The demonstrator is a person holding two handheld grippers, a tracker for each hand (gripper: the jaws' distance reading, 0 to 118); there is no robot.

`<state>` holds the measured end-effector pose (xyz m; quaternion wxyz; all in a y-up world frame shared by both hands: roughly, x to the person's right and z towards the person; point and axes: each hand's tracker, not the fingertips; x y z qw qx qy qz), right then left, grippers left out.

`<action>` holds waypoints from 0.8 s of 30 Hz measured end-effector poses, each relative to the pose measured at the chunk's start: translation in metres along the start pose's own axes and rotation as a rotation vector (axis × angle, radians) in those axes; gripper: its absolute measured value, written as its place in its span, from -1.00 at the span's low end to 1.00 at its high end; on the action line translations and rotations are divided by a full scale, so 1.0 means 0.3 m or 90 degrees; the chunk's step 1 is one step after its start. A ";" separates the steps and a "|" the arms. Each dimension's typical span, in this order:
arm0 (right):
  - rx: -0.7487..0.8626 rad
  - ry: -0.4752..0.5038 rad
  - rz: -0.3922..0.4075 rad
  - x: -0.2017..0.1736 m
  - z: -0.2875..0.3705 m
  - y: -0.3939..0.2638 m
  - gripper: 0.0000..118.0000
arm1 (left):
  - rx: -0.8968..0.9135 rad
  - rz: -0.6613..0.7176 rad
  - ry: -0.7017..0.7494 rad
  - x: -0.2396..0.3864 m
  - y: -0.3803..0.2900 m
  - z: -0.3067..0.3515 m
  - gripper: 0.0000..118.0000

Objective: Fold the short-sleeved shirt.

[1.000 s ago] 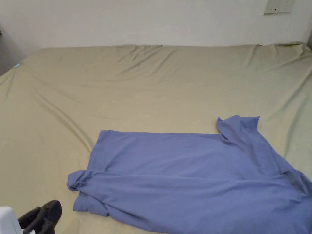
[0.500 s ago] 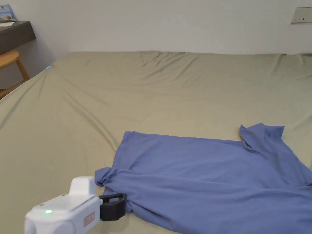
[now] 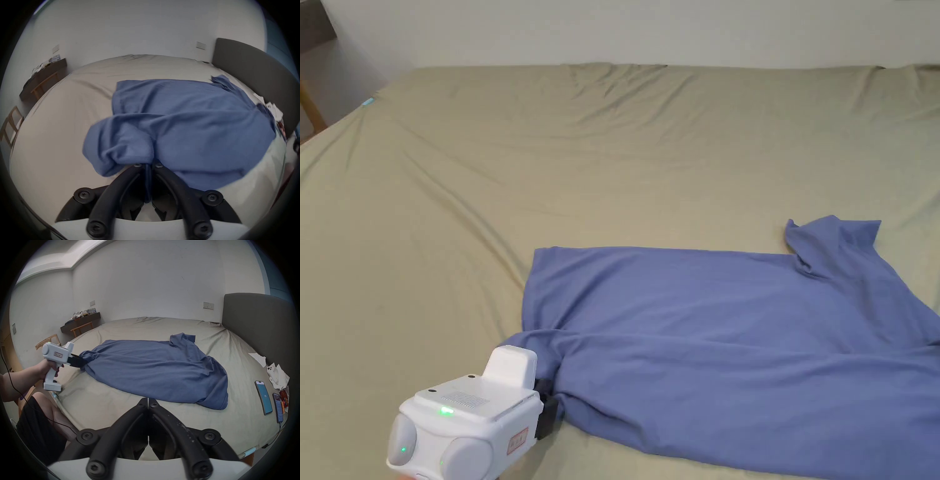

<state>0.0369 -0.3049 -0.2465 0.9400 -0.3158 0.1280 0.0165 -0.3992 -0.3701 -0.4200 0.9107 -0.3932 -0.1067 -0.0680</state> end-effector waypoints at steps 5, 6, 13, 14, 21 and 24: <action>-0.012 -0.032 0.006 0.096 -0.028 0.026 -0.98 | 0.045 0.046 -0.011 -0.021 -0.001 0.094 -0.91; -0.019 -0.046 0.009 0.135 -0.038 0.028 -0.98 | 0.055 0.049 -0.002 -0.031 0.001 0.114 -0.91; -0.114 -0.144 -0.038 0.473 -0.224 0.034 -0.14 | 0.053 0.084 0.000 -0.077 0.020 0.161 -0.91; -0.133 -0.166 -0.044 0.512 -0.254 0.037 0.33 | 0.048 0.066 0.010 -0.065 0.020 0.156 -0.91; -0.165 -0.106 -0.118 0.558 -0.407 0.039 0.20 | 0.033 0.059 0.018 -0.023 0.026 0.157 -0.91; -0.125 -0.019 -0.101 0.536 -0.352 0.053 -0.82 | 0.035 0.076 0.015 -0.033 0.033 0.181 -0.91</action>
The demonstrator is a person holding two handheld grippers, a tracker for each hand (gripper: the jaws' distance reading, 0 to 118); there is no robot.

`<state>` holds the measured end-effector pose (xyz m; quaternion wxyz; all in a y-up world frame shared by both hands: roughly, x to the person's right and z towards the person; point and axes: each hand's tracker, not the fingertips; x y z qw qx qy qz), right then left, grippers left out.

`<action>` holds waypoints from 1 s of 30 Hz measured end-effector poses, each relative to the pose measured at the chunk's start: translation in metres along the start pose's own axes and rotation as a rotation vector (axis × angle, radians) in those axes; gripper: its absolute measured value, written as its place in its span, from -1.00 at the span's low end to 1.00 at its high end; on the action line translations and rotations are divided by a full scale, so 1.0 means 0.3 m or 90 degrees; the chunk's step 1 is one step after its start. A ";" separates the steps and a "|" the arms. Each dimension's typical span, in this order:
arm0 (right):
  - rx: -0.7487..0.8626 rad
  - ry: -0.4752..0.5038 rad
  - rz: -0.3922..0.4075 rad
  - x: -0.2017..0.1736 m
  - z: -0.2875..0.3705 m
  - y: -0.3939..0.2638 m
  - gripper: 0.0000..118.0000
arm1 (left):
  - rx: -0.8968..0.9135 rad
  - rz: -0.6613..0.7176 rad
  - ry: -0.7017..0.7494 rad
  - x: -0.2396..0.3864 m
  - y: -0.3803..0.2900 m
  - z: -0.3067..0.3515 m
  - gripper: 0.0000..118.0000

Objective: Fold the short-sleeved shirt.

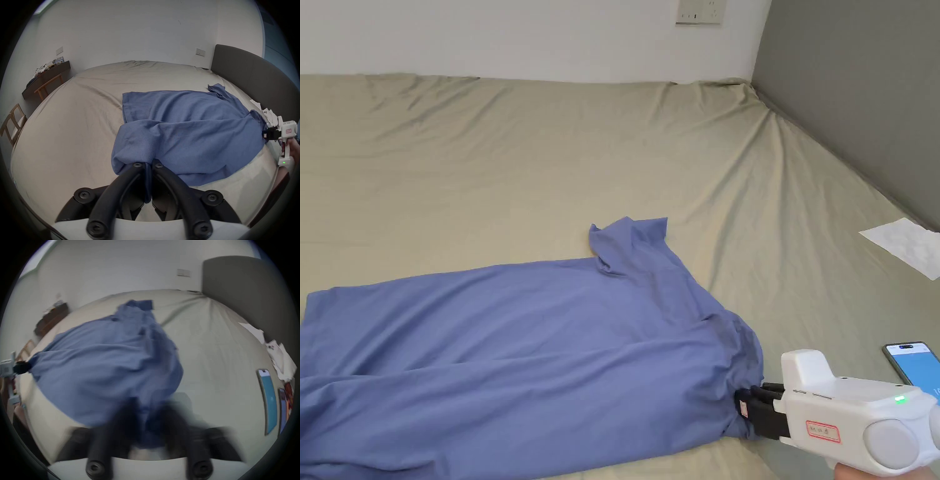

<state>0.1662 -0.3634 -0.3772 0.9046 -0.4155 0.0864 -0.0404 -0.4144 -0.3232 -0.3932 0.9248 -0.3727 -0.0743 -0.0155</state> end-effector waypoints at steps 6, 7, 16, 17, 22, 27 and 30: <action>0.027 0.007 0.006 -0.021 0.225 0.000 -0.82 | 0.022 0.009 -0.012 -0.017 0.027 0.108 -0.91; 0.037 0.012 -0.004 -0.020 0.278 -0.006 -0.82 | 0.021 0.001 -0.014 -0.017 0.025 0.132 -0.91; -0.029 -0.007 0.073 -0.073 0.529 -0.208 -0.82 | -0.019 0.026 -0.039 -0.070 -0.138 0.362 -0.91; -0.037 -0.008 0.067 -0.075 0.532 -0.231 -0.82 | -0.033 0.028 -0.045 -0.071 -0.164 0.372 -0.91; -0.046 -0.078 0.067 -0.111 0.505 -0.330 -0.63 | -0.077 0.044 -0.025 -0.044 -0.307 0.374 -0.79; 0.125 -0.136 0.037 -0.174 0.651 -0.316 0.82 | 0.020 0.104 -0.001 -0.059 -0.363 0.495 0.97; 0.320 -0.206 0.010 -0.321 0.774 -0.353 0.78 | 0.145 0.217 0.028 -0.054 -0.395 0.636 0.92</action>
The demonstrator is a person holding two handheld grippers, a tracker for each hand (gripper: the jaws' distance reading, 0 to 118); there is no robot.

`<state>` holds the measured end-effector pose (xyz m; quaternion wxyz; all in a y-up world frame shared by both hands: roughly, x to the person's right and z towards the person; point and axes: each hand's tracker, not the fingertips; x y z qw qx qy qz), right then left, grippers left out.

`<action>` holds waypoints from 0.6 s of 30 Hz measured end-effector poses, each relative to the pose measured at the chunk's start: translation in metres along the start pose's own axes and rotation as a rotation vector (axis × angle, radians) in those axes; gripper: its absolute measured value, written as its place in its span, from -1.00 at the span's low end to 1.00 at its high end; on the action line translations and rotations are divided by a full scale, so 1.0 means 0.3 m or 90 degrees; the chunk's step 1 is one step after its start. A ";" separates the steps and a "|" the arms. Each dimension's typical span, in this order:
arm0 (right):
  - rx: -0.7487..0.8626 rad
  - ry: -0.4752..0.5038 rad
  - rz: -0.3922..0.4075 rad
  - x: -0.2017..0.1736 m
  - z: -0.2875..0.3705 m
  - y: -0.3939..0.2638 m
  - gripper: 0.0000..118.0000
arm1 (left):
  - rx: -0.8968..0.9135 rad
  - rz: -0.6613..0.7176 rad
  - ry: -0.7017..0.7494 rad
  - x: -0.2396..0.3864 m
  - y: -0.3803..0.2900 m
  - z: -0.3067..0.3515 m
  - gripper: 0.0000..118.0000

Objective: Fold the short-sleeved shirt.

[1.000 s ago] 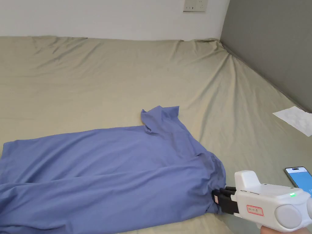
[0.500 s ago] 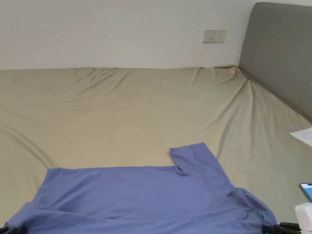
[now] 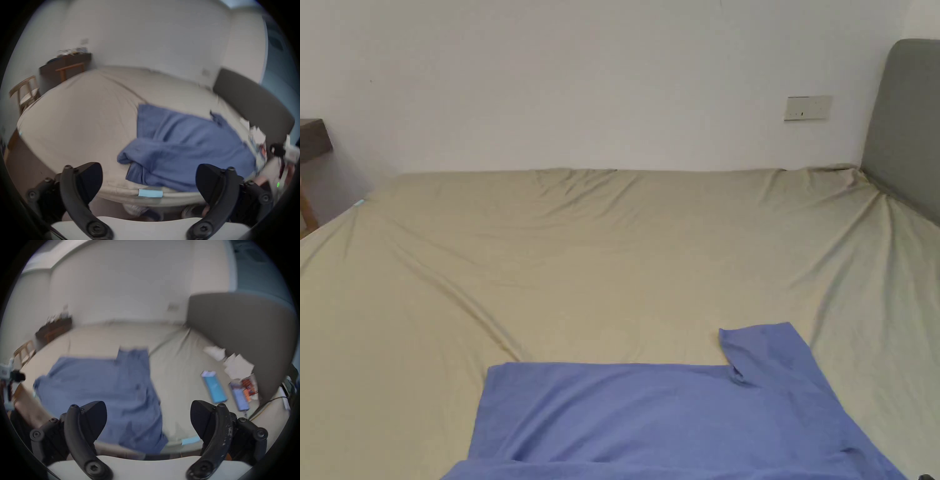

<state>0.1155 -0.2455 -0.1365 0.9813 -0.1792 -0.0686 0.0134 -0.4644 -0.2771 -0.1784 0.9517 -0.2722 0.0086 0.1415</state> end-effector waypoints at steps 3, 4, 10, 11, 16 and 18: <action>0.062 0.102 -0.028 -0.101 0.096 -0.001 0.10 | 0.059 0.090 -0.039 0.027 -0.025 0.083 0.65; 0.066 0.106 -0.028 -0.137 0.102 -0.013 -0.24 | 0.065 0.078 -0.039 0.045 -0.024 0.092 0.30; 0.018 0.171 0.071 -0.286 0.028 -0.028 -0.96 | 0.076 -0.101 -0.022 0.154 0.068 0.000 -1.00; 0.014 0.161 0.082 -0.301 0.010 -0.027 -0.96 | 0.071 -0.101 -0.030 0.158 0.090 -0.046 -1.00; -0.021 0.184 0.061 -0.320 -0.112 -0.016 -0.96 | 0.023 -0.130 -0.038 0.134 0.275 -0.449 -1.00; -0.040 0.189 0.052 -0.325 -0.169 -0.003 -0.96 | -0.047 -0.145 -0.029 0.125 0.352 -0.658 -0.99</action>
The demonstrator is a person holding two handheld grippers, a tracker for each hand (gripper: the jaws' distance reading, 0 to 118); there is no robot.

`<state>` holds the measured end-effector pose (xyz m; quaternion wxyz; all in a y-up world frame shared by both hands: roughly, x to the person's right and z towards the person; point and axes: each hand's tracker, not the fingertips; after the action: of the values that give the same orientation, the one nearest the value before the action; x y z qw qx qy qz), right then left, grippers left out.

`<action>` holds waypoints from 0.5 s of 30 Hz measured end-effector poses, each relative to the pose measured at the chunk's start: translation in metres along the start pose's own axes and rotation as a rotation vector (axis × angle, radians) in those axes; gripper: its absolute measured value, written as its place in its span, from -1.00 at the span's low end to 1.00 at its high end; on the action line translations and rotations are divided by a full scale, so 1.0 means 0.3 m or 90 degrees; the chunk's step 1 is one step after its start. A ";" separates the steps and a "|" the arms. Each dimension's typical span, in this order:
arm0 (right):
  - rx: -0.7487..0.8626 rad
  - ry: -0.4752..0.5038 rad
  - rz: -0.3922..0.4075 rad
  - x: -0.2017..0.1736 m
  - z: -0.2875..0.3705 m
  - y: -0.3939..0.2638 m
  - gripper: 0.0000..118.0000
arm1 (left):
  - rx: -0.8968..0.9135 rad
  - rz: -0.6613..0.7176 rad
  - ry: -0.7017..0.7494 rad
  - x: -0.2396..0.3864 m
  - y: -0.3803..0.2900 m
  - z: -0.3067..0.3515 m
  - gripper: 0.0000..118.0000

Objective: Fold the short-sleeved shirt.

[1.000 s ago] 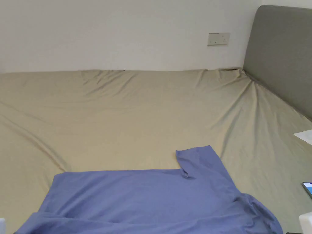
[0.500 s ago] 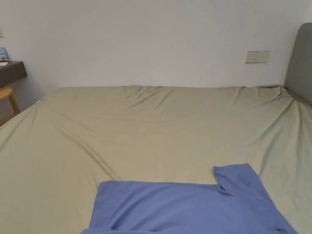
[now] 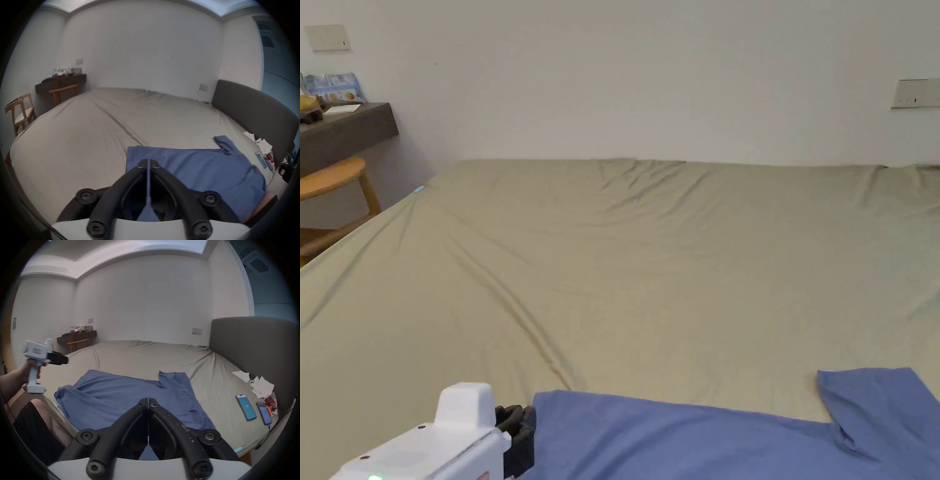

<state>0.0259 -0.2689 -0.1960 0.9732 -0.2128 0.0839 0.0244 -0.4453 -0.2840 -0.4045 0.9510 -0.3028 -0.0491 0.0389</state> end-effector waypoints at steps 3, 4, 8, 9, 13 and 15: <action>-0.035 0.006 -0.033 0.021 -0.069 0.018 -0.96 | -0.070 -0.026 0.012 -0.037 0.080 -0.251 -0.07; -0.037 0.008 -0.043 0.027 -0.088 0.024 -0.96 | -0.072 -0.029 0.006 -0.047 0.091 -0.312 0.43; -0.046 0.017 -0.046 0.040 -0.157 0.048 -0.96 | -0.155 -0.008 0.049 -0.065 0.082 -0.499 0.80; -0.047 0.019 -0.042 0.044 -0.172 0.052 -0.96 | -0.174 -0.010 0.041 -0.060 0.062 -0.525 0.65; -0.056 0.022 -0.035 0.067 -0.213 0.052 -0.96 | -0.111 -0.086 0.066 0.013 -0.028 -0.493 0.04; -0.057 0.024 -0.042 0.073 -0.226 0.053 -0.96 | -0.111 -0.072 0.054 0.041 -0.054 -0.473 -0.43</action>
<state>0.0358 -0.2826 -0.2669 0.9612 -0.2591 0.0941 -0.0082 -0.4157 -0.3772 -0.5095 0.9230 -0.3825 -0.0287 -0.0323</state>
